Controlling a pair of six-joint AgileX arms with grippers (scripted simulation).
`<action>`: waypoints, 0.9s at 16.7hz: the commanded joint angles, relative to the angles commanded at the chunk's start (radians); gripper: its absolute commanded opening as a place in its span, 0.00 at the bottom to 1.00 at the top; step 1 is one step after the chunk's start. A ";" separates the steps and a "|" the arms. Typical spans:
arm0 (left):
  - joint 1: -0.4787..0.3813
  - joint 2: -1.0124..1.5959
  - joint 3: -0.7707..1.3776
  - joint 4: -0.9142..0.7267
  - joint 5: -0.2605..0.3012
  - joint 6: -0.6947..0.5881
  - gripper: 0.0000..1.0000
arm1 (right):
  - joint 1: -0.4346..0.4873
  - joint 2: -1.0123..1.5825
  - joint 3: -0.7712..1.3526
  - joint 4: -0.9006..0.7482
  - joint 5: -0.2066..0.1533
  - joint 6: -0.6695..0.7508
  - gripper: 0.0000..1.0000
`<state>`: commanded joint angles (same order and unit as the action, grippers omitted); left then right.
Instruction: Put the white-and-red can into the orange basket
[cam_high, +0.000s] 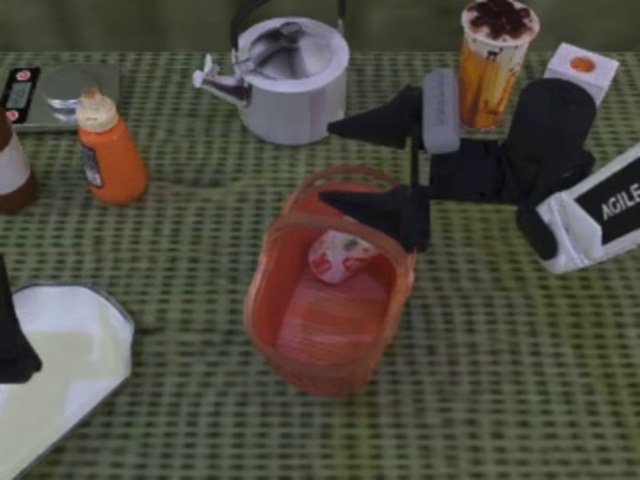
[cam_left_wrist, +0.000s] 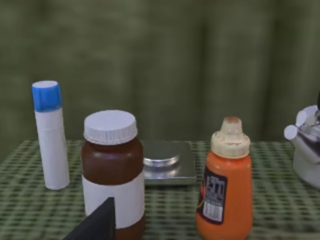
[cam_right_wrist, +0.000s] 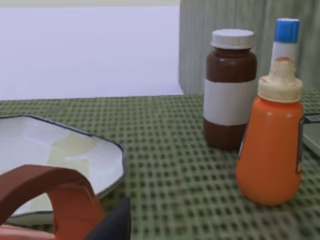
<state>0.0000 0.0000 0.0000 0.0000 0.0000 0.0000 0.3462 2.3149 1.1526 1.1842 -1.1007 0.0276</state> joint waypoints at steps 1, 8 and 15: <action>0.000 0.000 0.000 0.000 0.000 0.000 1.00 | 0.000 0.000 0.000 0.000 0.000 0.000 1.00; -0.012 0.029 0.019 -0.027 0.004 0.012 1.00 | -0.006 -0.028 -0.016 -0.014 0.008 -0.001 1.00; -0.143 0.399 0.305 -0.340 0.031 0.181 1.00 | -0.051 -0.391 -0.221 -0.197 0.160 -0.018 1.00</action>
<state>-0.1431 0.3991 0.3050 -0.3398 0.0314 0.1807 0.2947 1.9241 0.9315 0.9872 -0.9409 0.0096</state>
